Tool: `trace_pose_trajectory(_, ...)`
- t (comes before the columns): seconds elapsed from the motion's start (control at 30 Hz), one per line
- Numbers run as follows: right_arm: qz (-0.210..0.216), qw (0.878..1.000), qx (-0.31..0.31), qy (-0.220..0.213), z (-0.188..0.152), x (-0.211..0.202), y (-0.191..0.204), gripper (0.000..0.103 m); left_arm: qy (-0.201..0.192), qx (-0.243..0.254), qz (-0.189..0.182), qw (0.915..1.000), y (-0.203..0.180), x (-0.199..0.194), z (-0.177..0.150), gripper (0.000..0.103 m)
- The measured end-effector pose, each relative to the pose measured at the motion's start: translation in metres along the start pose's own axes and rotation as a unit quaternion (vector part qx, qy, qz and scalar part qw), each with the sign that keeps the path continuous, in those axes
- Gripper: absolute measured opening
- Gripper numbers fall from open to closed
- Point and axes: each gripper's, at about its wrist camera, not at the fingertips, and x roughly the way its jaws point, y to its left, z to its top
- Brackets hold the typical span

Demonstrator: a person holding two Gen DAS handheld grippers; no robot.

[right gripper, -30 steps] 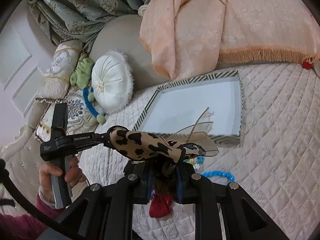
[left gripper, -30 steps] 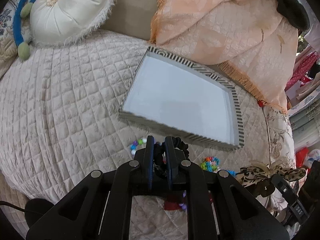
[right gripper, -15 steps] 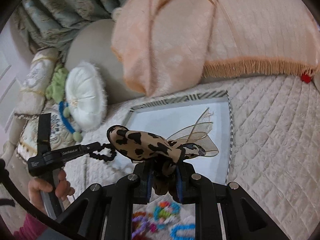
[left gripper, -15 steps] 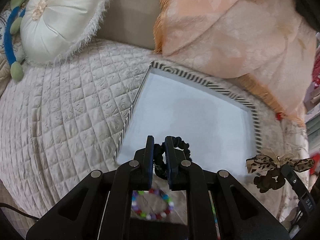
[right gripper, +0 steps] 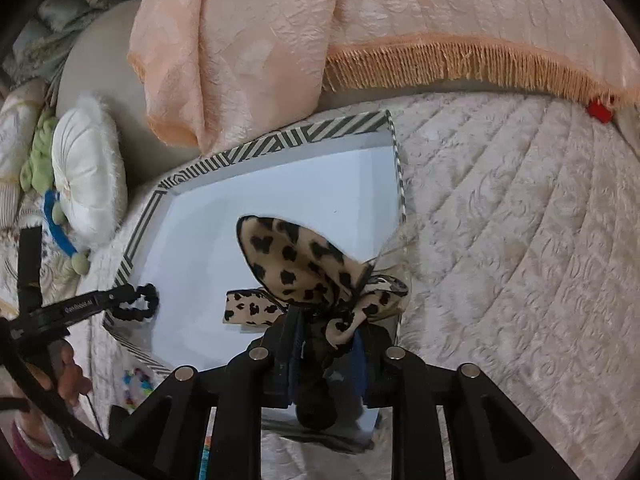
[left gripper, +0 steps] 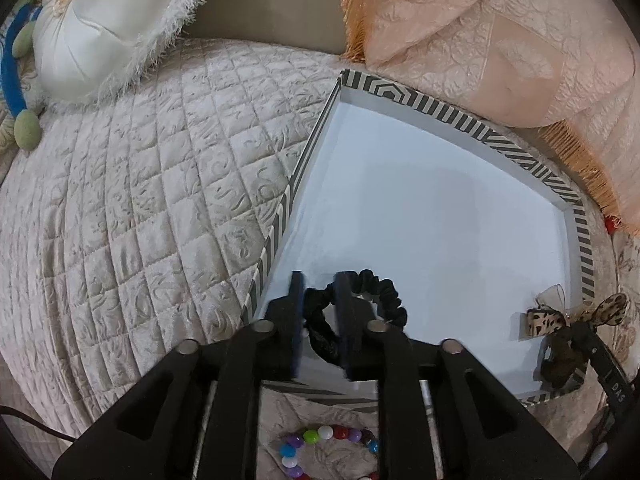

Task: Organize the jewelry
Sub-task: 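Open left tool dropping scrunchie while right tool releases bow into tray, then move left tool to black velvet cushion while right tool approaches purple bracelet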

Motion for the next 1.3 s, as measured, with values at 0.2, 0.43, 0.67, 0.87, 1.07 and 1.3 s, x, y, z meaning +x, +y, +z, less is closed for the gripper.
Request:
trace_pose_trajectory(0.2,-0.026,0.998,-0.040,-0.034,-0.008,-0.032,0.014,0.054,-0.015,-0.003,-0.014,0.9998,0.003,-0.020,-0.006,0.053)
trace_pose_trajectory(0.43,-0.030,0.997,-0.049,-0.041,-0.029,-0.059,0.026,0.054,-0.037,0.010,0.005,0.9992,0.003,-0.051,-0.024,0.054)
trace_pose_trajectory(0.67,-0.033,0.994,-0.080,-0.063,-0.053,-0.085,0.056,0.054,-0.083,0.027,0.020,0.9959,0.000,-0.086,-0.053,0.054)
trace_pose_trajectory(0.87,-0.016,0.993,-0.081,-0.082,-0.071,-0.109,0.075,0.054,-0.111,0.035,0.030,0.9927,0.000,-0.110,-0.077,0.054)
trace_pose_trajectory(1.07,-0.020,0.991,-0.079,-0.102,-0.086,-0.132,0.086,0.054,-0.143,0.038,0.027,0.9886,-0.001,-0.141,-0.103,0.054)
trace_pose_trajectory(1.3,-0.029,0.990,-0.078,-0.111,-0.099,-0.148,0.096,0.054,-0.166,0.054,0.024,0.9843,-0.009,-0.167,-0.127,0.054)
